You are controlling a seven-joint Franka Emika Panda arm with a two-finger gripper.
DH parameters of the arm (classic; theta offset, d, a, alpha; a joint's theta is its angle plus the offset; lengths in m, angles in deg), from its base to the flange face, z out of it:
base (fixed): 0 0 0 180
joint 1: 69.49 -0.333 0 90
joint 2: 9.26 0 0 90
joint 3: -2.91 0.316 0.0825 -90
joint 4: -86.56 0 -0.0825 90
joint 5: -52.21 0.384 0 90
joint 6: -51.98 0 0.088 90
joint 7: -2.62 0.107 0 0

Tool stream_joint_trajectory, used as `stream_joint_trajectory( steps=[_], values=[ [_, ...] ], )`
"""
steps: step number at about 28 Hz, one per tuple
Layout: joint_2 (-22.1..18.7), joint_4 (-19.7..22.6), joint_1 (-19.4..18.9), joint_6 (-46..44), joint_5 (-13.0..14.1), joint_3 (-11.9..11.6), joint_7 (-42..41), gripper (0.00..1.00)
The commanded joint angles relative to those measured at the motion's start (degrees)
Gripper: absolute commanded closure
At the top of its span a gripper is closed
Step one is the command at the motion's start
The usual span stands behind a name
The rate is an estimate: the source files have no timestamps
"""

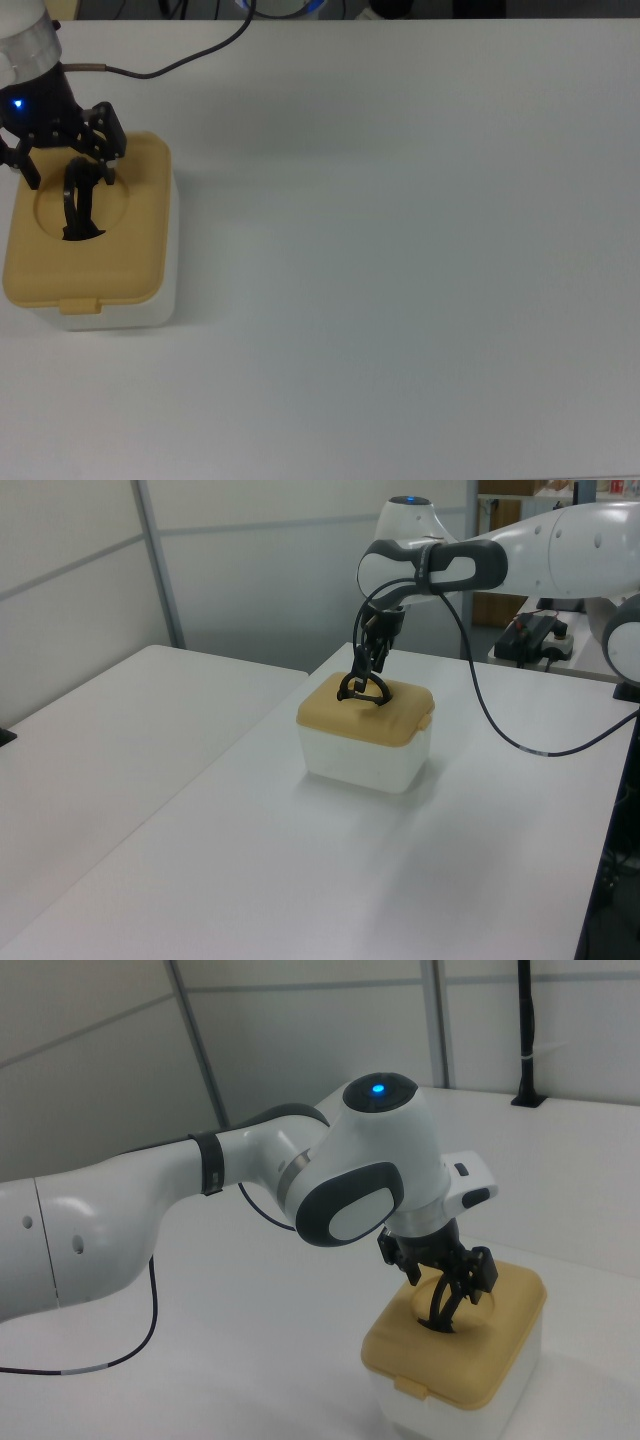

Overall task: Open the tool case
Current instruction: 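Close the gripper on the black handle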

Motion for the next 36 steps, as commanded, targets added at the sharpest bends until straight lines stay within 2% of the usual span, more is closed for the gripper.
stream_joint_trajectory(
  steps=[1, 6, 7, 11, 13, 31, 36],
  values=[
    [0.4, -0.6, -0.3, 0.8, 0.9, -0.2, 0.7, 0.16],
    [0.4, -0.6, -0.3, 0.7, 0.7, 0.0, 0.1, 0.49],
    [0.4, -0.6, -0.3, 0.7, 0.7, 0.0, 0.0, 0.59],
    [0.4, -0.6, -0.3, 0.6, 0.5, 0.0, -0.2, 0.81],
    [0.4, -0.6, -0.3, 0.7, 0.5, 0.0, -0.2, 1.0],
    [-0.4, -0.9, -0.3, 0.1, 0.9, -0.4, 0.3, 1.0],
    [-1.7, -3.1, -0.2, -3.8, 1.4, -0.3, 0.7, 1.0]
  ],
)
